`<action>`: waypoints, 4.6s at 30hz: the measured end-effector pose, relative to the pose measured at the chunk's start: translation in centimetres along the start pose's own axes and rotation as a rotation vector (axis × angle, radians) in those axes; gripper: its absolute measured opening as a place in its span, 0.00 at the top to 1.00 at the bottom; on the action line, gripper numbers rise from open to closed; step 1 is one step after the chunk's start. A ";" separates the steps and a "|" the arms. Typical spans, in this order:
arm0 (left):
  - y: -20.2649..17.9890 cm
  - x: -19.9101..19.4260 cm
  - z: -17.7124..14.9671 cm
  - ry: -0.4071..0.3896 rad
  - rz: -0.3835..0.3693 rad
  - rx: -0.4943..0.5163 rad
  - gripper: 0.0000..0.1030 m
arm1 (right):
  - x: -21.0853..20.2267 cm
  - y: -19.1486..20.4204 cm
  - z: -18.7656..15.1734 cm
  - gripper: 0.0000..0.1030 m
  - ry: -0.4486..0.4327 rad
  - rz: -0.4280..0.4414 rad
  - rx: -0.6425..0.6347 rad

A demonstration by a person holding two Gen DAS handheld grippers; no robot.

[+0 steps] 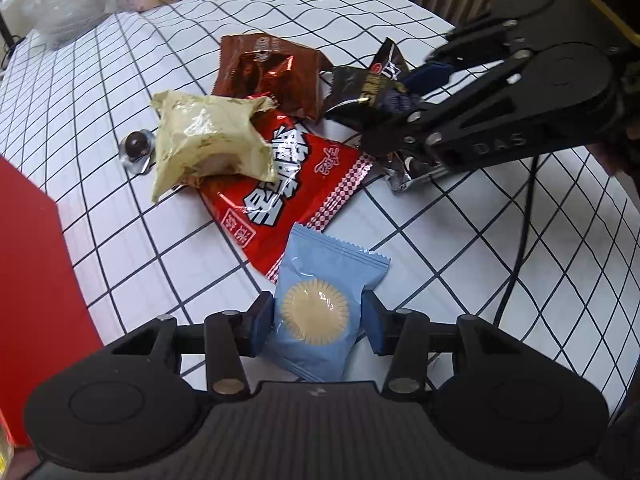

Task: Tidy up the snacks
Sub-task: 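Carry the blue biscuit packet and black packet over the red box with both grippers, then open both grippers to drop the packets into the box, then move both grippers back over the snack pile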

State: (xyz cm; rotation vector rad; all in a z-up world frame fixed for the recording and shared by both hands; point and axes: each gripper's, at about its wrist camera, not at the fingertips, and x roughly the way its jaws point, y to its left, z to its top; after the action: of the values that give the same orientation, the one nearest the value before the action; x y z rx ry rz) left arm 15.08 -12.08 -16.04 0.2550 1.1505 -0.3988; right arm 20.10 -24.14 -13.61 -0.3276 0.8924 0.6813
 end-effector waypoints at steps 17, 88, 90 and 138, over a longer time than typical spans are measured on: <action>3.6 -5.1 -3.4 -0.107 -0.019 -0.306 0.57 | -6.4 3.5 -1.4 0.64 -0.065 0.011 0.121; 32.2 -9.2 -7.8 0.107 0.261 -0.501 0.57 | 12.6 27.5 16.6 0.64 0.198 0.014 -0.042; 32.1 -8.9 -7.7 0.124 0.262 -0.491 0.57 | 12.6 27.5 16.6 0.63 0.199 0.018 -0.040; 24.3 -19.2 -8.3 -0.256 0.189 -0.447 0.38 | -2.7 21.3 14.4 0.19 -0.160 0.127 0.170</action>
State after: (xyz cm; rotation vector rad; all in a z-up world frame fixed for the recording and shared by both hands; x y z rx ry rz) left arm 11.98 16.47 -1.83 -0.0785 0.9254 -0.0002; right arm 13.43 -1.78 -2.62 -0.0635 0.8166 0.7323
